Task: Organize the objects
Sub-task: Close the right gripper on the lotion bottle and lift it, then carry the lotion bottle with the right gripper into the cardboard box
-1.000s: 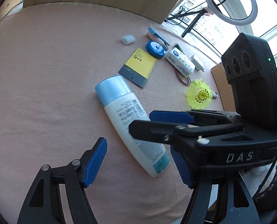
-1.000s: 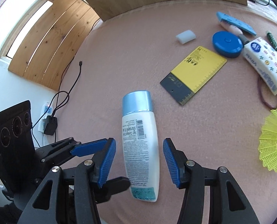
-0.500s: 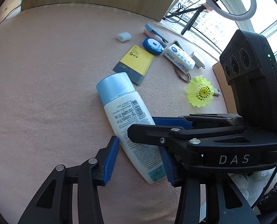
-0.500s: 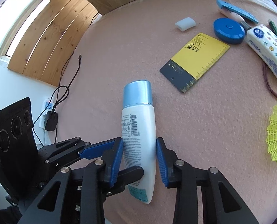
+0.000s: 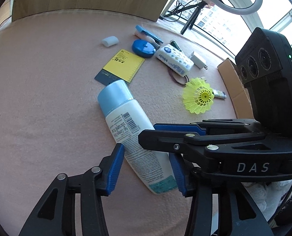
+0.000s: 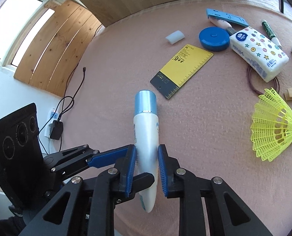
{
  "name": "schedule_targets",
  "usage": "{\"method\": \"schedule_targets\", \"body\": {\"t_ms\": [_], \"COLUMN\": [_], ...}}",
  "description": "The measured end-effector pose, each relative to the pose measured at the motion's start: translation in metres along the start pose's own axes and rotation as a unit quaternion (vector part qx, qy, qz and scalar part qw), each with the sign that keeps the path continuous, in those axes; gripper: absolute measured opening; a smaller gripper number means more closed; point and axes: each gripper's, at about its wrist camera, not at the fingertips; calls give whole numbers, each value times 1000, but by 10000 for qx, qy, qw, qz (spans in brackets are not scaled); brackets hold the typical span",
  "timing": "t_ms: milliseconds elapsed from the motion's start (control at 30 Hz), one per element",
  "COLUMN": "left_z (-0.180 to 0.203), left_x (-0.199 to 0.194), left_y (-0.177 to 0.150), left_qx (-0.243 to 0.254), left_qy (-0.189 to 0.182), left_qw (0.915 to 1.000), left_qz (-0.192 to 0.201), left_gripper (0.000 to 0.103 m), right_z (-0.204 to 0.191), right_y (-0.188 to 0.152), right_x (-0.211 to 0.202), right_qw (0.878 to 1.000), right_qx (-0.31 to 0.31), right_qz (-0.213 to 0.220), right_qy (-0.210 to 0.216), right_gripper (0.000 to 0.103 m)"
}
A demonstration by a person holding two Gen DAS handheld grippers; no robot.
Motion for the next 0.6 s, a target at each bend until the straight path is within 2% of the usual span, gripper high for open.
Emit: {"method": "schedule_targets", "body": {"t_ms": [200, 367, 600], "left_z": [-11, -15, 1], "left_x": [10, 12, 4], "left_y": [1, -1, -3], "left_qx": [-169, -200, -109], "left_qy": [-120, -227, -174], "left_qw": [9998, 9995, 9997], "left_qz": [-43, 38, 135], "left_gripper": [60, 60, 59], "right_z": [0, 0, -1], "right_y": [7, 11, 3], "right_x": [10, 21, 15], "right_qw": [9997, 9994, 9999], "right_qx": [-50, -119, -53], "right_qz": [-240, -331, -142], "right_qy": [7, 23, 82], "right_gripper": [28, 30, 28]}}
Point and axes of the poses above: each gripper's, at about its wrist camera, not at the fingertips, and x roughly the way its jaws point, z to its right, y to its top, and after that the axes turned 15 degrees about -z, right-handed
